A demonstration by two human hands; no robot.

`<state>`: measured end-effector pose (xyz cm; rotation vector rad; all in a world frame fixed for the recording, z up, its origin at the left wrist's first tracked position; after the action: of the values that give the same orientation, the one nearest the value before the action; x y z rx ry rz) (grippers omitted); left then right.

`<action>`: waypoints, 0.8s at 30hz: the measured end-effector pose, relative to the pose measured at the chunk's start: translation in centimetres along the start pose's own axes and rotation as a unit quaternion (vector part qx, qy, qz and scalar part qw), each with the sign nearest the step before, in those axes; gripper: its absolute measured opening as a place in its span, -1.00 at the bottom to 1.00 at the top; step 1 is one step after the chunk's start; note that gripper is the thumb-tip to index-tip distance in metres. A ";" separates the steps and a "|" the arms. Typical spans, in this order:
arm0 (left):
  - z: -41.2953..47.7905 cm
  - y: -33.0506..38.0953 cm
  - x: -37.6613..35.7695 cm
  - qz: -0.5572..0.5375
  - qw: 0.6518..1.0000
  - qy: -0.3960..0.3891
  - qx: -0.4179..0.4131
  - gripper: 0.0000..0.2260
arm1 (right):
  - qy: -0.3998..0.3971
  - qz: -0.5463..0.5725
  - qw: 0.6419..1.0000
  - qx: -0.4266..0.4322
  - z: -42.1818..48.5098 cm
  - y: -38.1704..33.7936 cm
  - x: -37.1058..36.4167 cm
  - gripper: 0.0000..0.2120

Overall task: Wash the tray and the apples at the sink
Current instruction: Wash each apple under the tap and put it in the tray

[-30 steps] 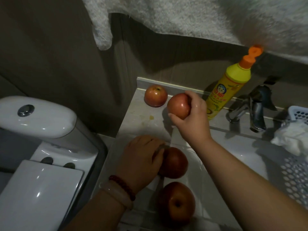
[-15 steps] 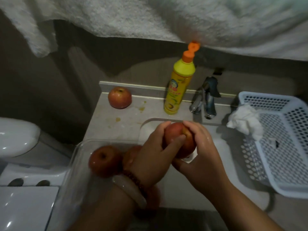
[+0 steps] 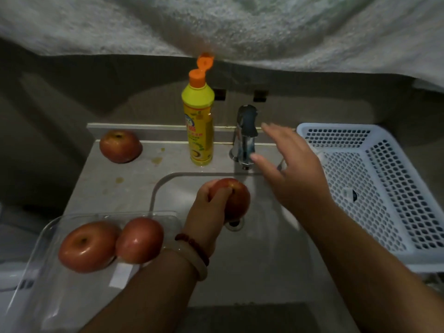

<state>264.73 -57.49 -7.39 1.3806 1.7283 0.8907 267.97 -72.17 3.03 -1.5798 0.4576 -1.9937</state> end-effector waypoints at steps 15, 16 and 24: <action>4.1 -1.8 -4.7 -0.249 0.956 -0.014 0.153 -0.84 | -0.153 -0.170 0.969 0.097 8.1 1.2 -3.7 -0.53; 4.2 -1.8 -4.7 -0.242 0.959 -0.015 0.147 -0.84 | -0.155 -0.170 0.968 0.098 8.2 1.2 -3.6 -0.53; 4.8 -2.0 -4.9 -0.221 0.964 -0.038 0.141 -0.70 | -0.156 -0.169 0.968 0.098 9.2 1.3 -3.5 -0.57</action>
<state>268.68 -62.28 -10.81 1.1109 2.0476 0.3502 277.64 -70.43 1.90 -1.8944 -0.1375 -1.9010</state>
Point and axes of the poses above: each hand's wrist, its own z-axis towards the middle knuckle, its own x-axis out of the back of the hand, y = z × x, the point moved 5 cm from there along z, towards the middle knuckle
